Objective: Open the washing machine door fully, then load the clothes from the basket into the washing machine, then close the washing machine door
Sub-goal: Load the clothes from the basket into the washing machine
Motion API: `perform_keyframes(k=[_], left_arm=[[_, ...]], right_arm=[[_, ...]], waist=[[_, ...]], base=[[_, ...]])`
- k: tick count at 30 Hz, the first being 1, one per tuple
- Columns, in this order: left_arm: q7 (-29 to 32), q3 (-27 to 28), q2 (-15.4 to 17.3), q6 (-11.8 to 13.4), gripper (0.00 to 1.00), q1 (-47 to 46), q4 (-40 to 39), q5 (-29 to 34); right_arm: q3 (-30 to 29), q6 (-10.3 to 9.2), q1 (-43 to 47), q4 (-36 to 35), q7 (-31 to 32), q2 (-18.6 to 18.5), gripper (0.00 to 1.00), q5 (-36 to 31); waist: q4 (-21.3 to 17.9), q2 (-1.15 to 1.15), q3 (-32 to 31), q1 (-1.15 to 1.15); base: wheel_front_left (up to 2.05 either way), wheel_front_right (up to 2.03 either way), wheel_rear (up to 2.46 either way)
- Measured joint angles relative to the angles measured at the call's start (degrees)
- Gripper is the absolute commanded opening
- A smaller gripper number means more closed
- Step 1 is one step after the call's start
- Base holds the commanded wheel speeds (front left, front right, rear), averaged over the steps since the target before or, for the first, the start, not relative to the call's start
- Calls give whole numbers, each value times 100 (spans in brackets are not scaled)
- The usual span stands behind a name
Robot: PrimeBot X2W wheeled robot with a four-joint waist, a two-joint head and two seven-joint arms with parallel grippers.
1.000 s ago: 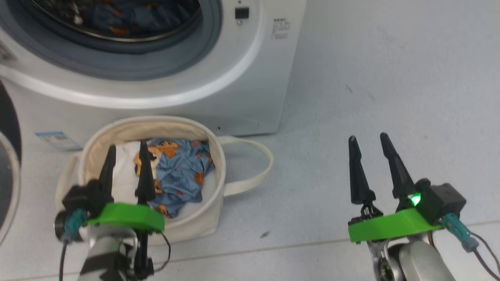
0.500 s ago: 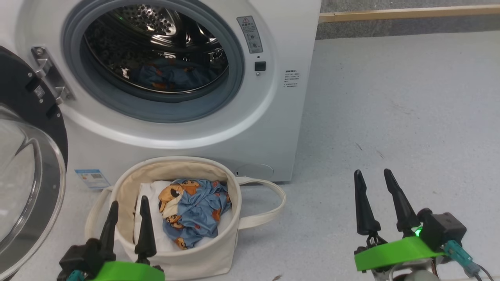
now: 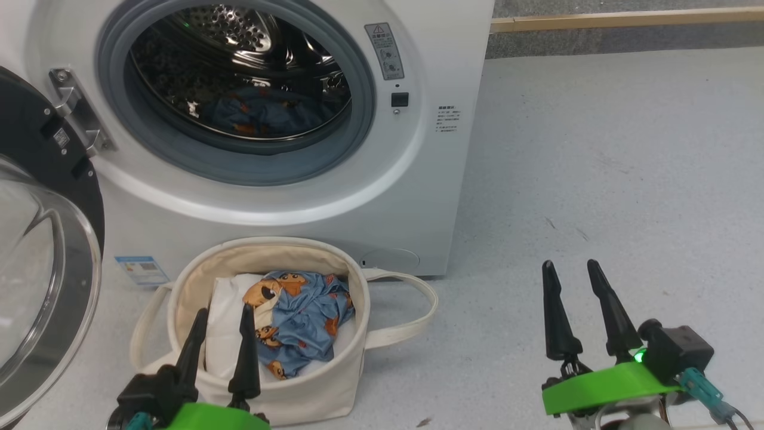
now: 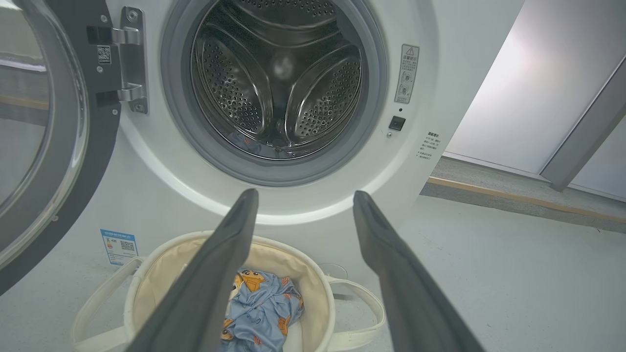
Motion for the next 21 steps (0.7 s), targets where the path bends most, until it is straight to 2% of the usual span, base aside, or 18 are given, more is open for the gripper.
perform_keyframes(k=[21], left_arm=[[0,-58,1,40,100,-1,-78,1]], right_arm=[[94,1,5,13,0,0,100,0]], waist=[[-31,0,36,0]], base=[[0,0,0]])
